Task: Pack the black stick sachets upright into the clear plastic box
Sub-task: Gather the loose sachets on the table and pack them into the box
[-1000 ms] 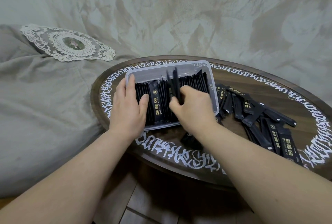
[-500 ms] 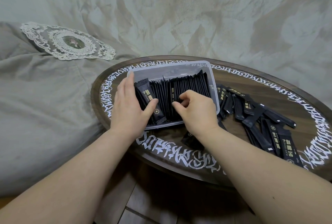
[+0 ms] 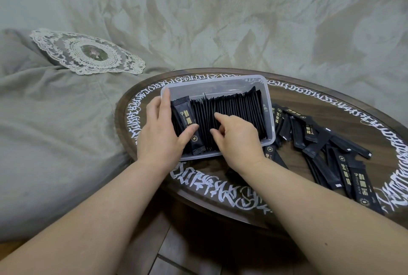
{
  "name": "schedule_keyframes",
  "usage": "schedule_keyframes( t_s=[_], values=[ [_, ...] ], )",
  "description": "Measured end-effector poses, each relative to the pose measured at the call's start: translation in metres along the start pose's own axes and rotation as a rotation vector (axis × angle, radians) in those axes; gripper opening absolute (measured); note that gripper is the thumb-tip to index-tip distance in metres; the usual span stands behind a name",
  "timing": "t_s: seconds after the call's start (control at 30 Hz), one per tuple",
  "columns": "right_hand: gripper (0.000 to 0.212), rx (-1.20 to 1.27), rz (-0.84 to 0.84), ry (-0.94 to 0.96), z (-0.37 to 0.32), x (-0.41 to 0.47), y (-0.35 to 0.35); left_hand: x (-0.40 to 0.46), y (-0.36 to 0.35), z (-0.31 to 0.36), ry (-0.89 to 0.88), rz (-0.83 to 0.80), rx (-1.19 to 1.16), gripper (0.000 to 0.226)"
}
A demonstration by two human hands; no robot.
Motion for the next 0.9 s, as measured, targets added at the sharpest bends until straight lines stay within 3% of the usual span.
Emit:
schedule_keyframes(
  t_s=[0.17, 0.3, 0.33, 0.43, 0.53, 0.67, 0.9],
  values=[
    [0.042, -0.063, -0.027, 0.026, 0.005, 0.001, -0.005, 0.001, 0.000, -0.001, 0.007, -0.007, -0.011, 0.095],
    [0.051, -0.114, 0.302, 0.171, 0.006, 0.003, 0.028, 0.003, 0.001, -0.004, -0.007, 0.000, -0.013, 0.095],
    [0.059, -0.159, 0.311, 0.187, 0.006, 0.006, 0.031, 0.003, 0.001, -0.004, -0.011, -0.002, -0.013, 0.096],
    [0.078, -0.254, 0.176, 0.218, 0.004, 0.017, 0.022, 0.003, 0.002, -0.004, -0.027, 0.005, -0.016, 0.097],
    [0.084, -0.342, 0.039, 0.276, 0.004, 0.025, 0.009, 0.002, 0.003, -0.003, -0.042, 0.007, -0.027, 0.098],
    [0.083, -0.396, 0.017, 0.341, 0.005, 0.034, 0.009, 0.003, 0.004, -0.004, -0.049, 0.003, -0.010, 0.099],
    [0.107, -0.451, -0.076, 0.397, 0.004, 0.041, 0.007, 0.003, 0.003, -0.002, -0.065, 0.001, -0.003, 0.099]
  ],
)
Point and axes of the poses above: each hand's wrist, its own x-axis towards the middle knuckle, its own y-axis out of the back of the hand, z = x × y, the point moved 9 cm from there along x, towards the middle knuckle, and after that the axes turned 3 degrees about y, right-handed, at the moved point
